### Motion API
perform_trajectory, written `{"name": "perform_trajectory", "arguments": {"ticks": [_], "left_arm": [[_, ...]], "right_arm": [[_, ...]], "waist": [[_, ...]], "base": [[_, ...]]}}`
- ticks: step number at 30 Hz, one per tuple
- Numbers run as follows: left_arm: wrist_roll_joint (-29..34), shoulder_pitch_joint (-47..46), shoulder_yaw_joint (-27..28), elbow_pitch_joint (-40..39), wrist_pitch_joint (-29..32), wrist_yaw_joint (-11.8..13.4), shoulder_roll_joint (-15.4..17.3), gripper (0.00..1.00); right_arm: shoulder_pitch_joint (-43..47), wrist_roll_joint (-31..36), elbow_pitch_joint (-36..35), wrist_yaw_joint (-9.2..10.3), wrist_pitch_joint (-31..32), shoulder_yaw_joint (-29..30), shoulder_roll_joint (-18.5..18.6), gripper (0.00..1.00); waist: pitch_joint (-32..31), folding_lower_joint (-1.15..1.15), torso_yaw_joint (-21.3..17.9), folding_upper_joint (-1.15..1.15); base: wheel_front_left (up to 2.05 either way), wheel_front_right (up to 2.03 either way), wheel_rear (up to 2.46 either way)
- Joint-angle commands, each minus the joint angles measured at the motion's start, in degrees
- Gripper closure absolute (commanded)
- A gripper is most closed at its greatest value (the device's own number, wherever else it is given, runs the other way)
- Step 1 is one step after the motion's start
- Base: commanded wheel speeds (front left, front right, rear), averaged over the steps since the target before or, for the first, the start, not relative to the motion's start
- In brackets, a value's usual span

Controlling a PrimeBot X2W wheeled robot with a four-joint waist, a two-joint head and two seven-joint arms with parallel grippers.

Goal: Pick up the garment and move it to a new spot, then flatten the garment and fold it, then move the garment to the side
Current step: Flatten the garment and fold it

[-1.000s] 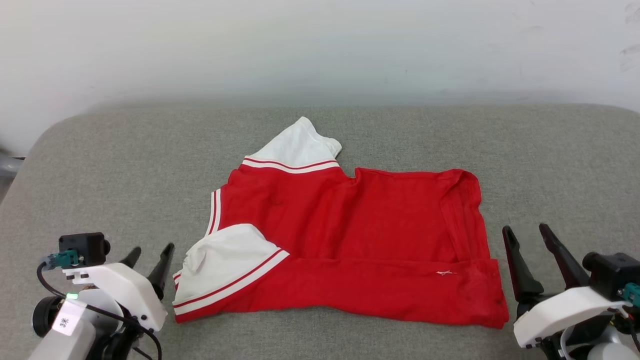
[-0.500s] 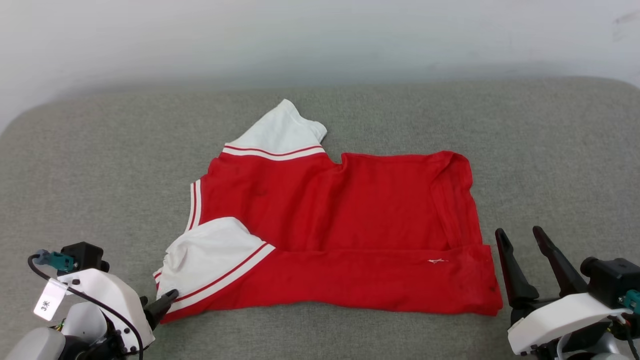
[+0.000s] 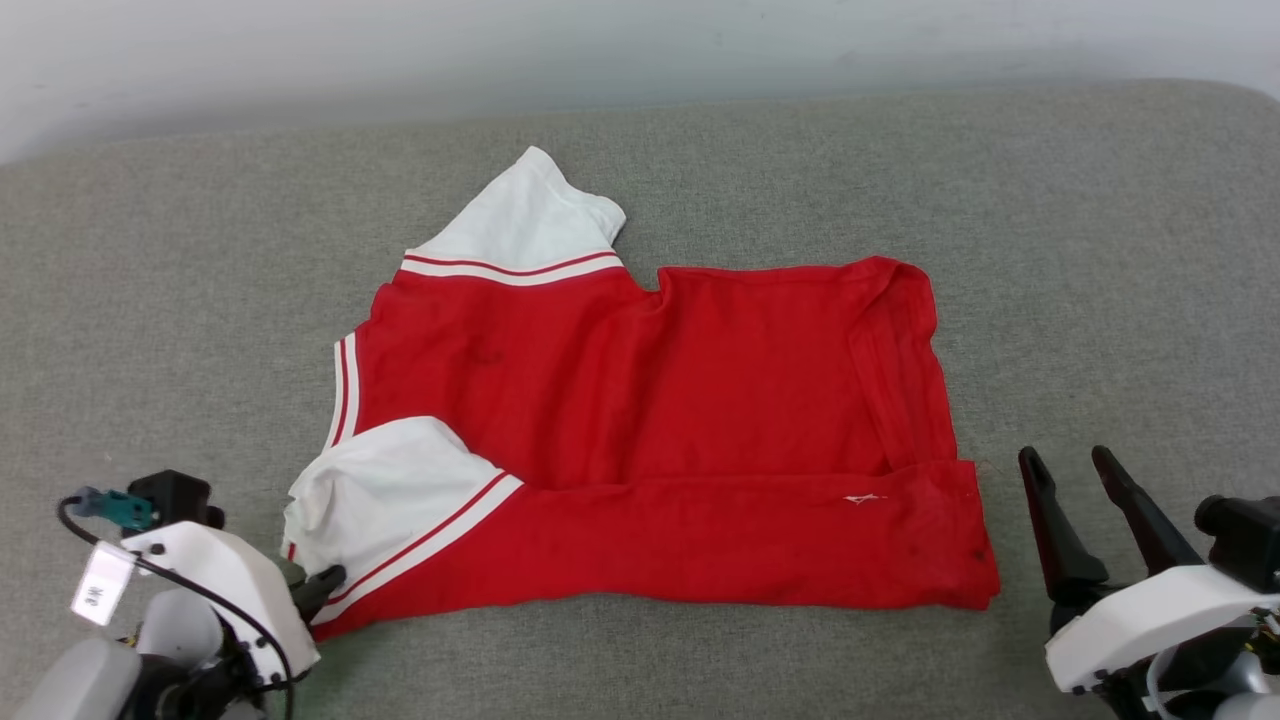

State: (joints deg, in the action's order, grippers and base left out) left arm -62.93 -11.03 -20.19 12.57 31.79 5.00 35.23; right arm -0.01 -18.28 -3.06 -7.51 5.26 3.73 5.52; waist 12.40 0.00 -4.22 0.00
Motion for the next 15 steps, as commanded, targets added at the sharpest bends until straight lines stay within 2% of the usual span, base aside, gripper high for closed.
{"name": "perform_trajectory", "arguments": {"ticks": [1,6,10,15], "left_arm": [[0.16,0.77,-1.58,0.54,0.08,-0.42,-1.94,1.0],[1.61,1.36,-0.87,-1.25,-2.68,-0.52,-0.99,1.0],[2.83,1.96,-0.57,-4.06,-4.27,-0.09,-0.12,1.0],[4.0,2.34,-0.31,-7.55,-5.14,0.55,0.83,1.0]], "right_arm": [[-0.39,-0.88,0.05,0.05,0.82,0.37,0.63,0.0],[0.15,-4.39,0.74,0.05,9.29,0.3,3.42,0.0],[0.97,-6.33,1.85,0.05,21.21,-0.69,6.41,0.0],[1.05,-8.09,0.73,0.05,33.73,-2.67,7.42,0.0]], "waist": [[-0.19,0.0,0.11,0.0],[-1.78,0.0,0.59,0.0],[-3.04,0.0,1.38,0.0],[-2.97,0.0,2.5,0.0]], "base": [[0.0,0.0,0.0],[0.0,0.0,0.0],[0.0,0.0,0.0],[0.0,0.0,0.0]]}}
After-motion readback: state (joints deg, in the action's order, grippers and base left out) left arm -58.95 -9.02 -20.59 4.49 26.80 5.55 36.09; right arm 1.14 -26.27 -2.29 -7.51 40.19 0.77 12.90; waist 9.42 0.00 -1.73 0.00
